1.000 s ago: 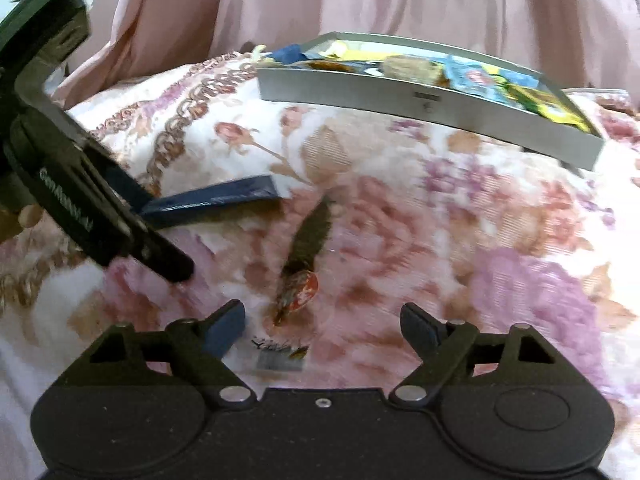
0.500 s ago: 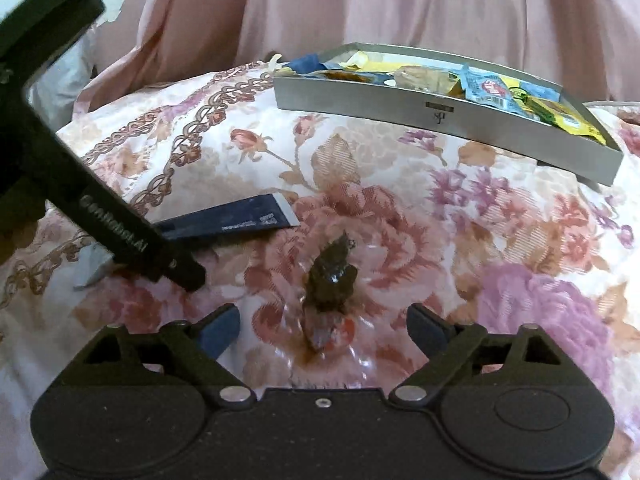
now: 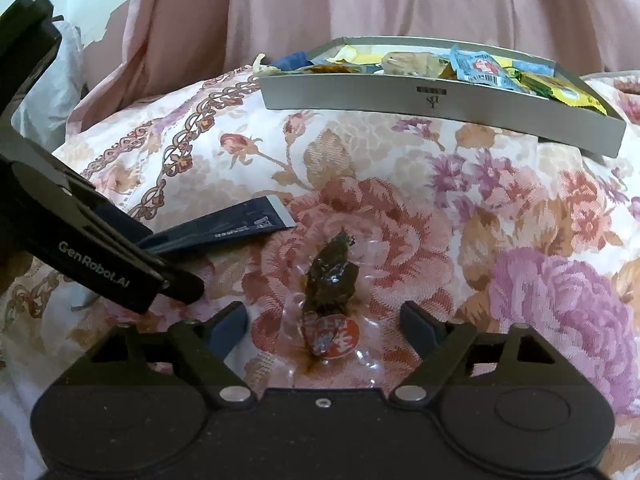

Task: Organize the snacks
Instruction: 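Grasp the blue stick pack with the left tool while the right tool grasps the dark snack, then carry the blue stick pack and dark snack into the grey tray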

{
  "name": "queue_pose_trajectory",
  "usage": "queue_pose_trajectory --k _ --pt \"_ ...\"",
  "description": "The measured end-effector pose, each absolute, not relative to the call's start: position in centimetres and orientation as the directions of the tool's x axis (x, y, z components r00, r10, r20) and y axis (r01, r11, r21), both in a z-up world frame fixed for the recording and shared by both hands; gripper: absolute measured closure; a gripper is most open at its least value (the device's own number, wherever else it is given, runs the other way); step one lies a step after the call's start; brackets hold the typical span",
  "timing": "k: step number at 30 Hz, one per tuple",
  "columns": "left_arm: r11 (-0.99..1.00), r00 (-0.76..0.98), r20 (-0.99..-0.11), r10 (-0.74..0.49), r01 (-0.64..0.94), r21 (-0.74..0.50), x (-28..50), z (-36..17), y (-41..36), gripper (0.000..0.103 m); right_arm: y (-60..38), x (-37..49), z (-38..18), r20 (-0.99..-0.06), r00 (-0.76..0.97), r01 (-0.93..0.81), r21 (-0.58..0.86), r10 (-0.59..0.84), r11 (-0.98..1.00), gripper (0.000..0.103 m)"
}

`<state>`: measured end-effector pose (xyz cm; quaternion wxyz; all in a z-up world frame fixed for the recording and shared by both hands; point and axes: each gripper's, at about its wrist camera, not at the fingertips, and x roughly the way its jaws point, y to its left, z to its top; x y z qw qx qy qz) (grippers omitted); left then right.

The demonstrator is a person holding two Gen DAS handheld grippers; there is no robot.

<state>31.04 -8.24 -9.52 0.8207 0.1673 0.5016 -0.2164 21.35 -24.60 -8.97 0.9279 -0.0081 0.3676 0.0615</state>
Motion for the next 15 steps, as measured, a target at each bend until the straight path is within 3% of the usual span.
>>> queue_pose_trajectory --k 8,15 --pt "0.875 0.372 -0.912 -0.175 0.483 0.029 30.6 -8.8 -7.5 0.058 -24.6 20.9 -8.4 -0.705 0.696 -0.127 0.065 0.136 0.99 0.051" --pt "0.914 0.35 -0.926 -0.141 0.405 0.014 30.0 -8.3 -7.4 0.068 -25.0 20.8 -8.3 -0.71 0.688 -0.116 0.098 0.151 0.988 0.052"
